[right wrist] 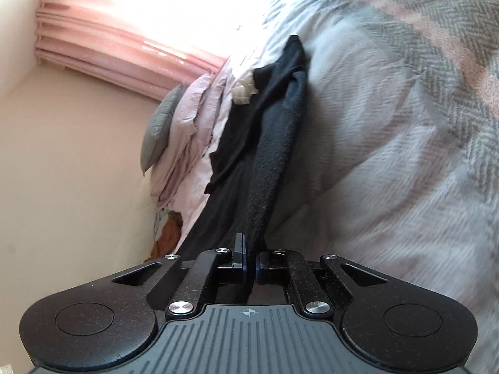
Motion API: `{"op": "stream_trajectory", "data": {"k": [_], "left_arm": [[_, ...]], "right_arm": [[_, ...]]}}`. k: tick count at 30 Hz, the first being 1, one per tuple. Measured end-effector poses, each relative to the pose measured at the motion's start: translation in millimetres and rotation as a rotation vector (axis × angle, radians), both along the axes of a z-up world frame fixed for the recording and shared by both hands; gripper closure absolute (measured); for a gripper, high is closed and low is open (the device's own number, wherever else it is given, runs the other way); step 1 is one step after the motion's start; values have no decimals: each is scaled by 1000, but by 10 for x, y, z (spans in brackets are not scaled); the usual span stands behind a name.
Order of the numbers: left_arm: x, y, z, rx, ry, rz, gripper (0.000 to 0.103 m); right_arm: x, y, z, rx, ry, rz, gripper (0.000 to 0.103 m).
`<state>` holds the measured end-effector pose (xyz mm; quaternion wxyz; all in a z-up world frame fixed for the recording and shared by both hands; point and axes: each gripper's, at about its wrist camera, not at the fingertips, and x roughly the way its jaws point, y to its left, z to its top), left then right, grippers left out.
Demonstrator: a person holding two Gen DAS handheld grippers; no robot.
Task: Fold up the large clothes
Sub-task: 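Lift the hem with both tools and fold it toward the collar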
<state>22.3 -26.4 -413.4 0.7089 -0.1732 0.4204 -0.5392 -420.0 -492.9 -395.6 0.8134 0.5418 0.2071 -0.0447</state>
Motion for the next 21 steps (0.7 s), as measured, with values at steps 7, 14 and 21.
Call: {"op": "stream_trajectory", "data": {"k": [7,14,21], "left_arm": [[-241,683,90,-49,2,19,102],[-678,1491,230,-93,10,10,102],[-929,1941,288,-85,65,-1,102]], "right_arm": [[-385,678,282,-11,-40,-3,102],[-1032,1520,252,39,-48,-19,102],[-1399,1999,152,124,8,-44,102]]}}
